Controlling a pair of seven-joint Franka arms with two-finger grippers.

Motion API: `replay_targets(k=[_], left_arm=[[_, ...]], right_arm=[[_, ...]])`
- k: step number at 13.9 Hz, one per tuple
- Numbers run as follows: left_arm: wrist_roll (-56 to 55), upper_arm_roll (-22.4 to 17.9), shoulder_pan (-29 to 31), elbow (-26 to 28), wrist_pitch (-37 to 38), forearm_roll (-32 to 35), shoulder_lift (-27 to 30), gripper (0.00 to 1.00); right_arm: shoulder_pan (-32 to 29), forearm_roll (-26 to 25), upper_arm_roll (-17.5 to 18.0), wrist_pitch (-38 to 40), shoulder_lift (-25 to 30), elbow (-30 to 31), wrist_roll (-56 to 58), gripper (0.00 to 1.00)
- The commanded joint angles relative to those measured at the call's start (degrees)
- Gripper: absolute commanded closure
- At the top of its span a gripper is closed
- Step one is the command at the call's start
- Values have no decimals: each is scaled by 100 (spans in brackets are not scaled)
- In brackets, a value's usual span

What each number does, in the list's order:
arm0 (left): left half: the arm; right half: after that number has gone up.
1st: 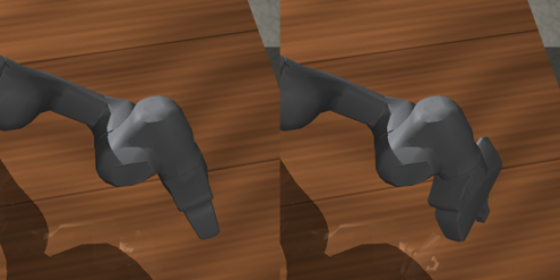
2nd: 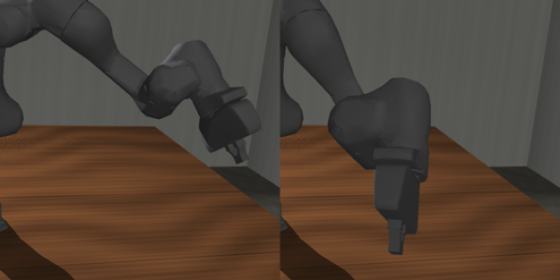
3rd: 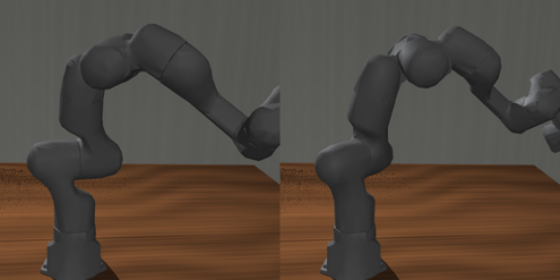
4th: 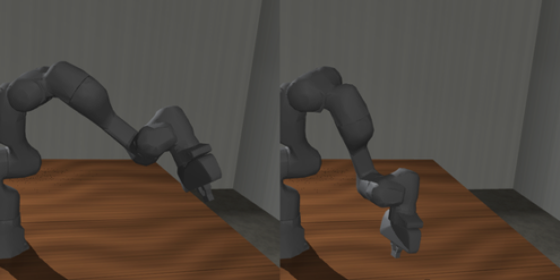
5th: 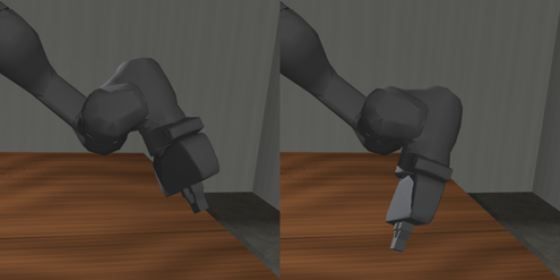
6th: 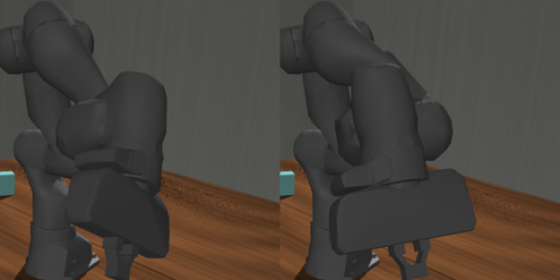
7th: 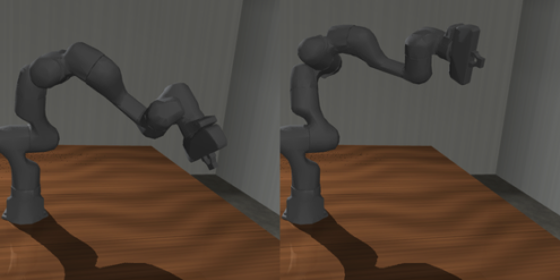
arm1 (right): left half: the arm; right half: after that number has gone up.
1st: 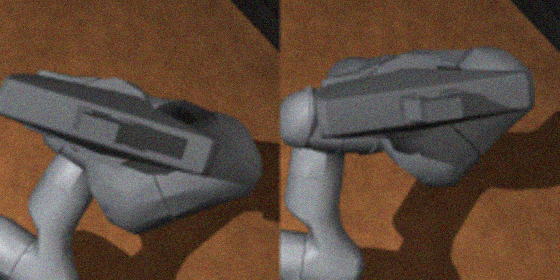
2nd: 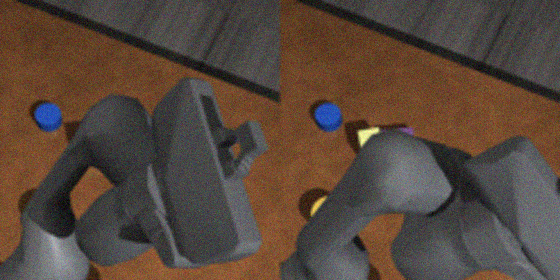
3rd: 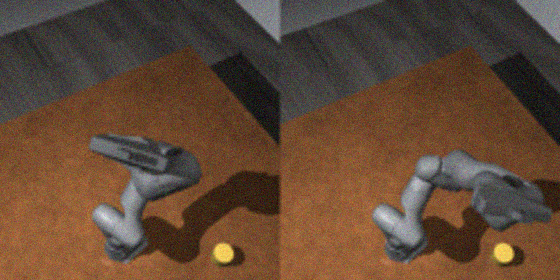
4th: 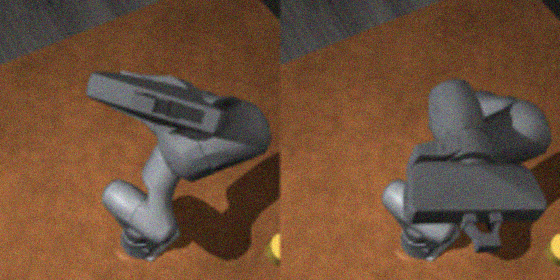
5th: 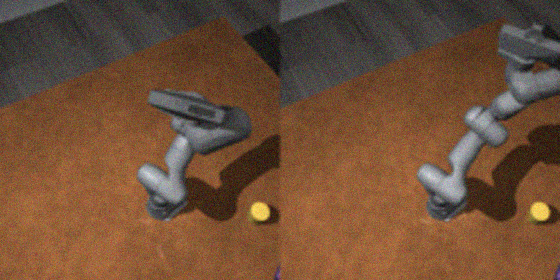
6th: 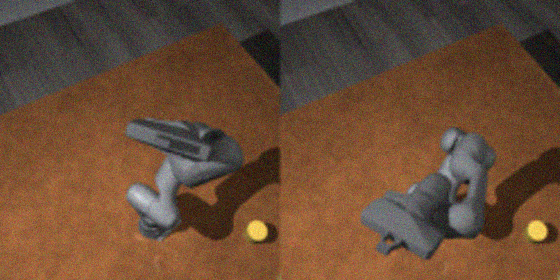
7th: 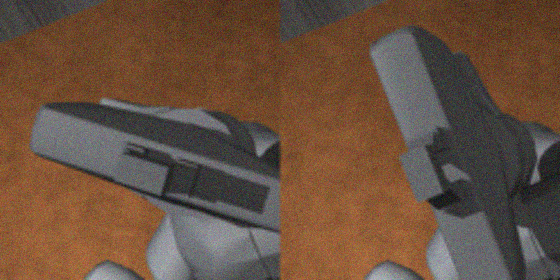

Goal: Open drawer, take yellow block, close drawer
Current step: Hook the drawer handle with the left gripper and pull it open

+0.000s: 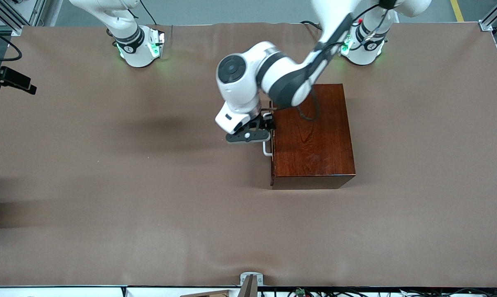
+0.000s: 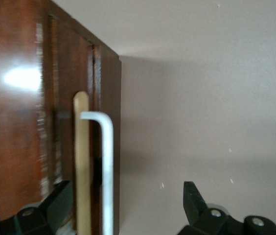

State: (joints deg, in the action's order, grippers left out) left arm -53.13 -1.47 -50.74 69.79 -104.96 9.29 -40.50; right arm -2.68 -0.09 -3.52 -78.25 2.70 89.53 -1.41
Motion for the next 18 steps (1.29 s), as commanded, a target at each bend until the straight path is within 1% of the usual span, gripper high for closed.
replay_targets(k=[1,5,7,10,13,17,18], left_arm=[[-162,-591,-551,-334,19,126,-300,0],[-153,-600,-621,-185,142,231,-476,0],[-153,-600,-648,-185,361,284,-485,0],[-153,-609,-630,-185,415,275,-555,0],[-232,-626,-595,-229,135,249,-722,0],[-846,-591,-595,-255,-550,170,-854,0],[-961,-583,-604,-264,-761,65,-880,0]], right_arm=[[-119,-123,80,11,-77,-111,97,0],[-172,-114,71,-85,-121,-103,36,0],[-181,-105,71,-85,-156,-94,27,0],[-154,-105,71,-59,-182,-94,27,0],[-137,-105,71,-59,-182,-94,18,0],[-207,-105,62,20,-191,-94,9,0],[-198,-96,62,20,-191,-94,0,0]])
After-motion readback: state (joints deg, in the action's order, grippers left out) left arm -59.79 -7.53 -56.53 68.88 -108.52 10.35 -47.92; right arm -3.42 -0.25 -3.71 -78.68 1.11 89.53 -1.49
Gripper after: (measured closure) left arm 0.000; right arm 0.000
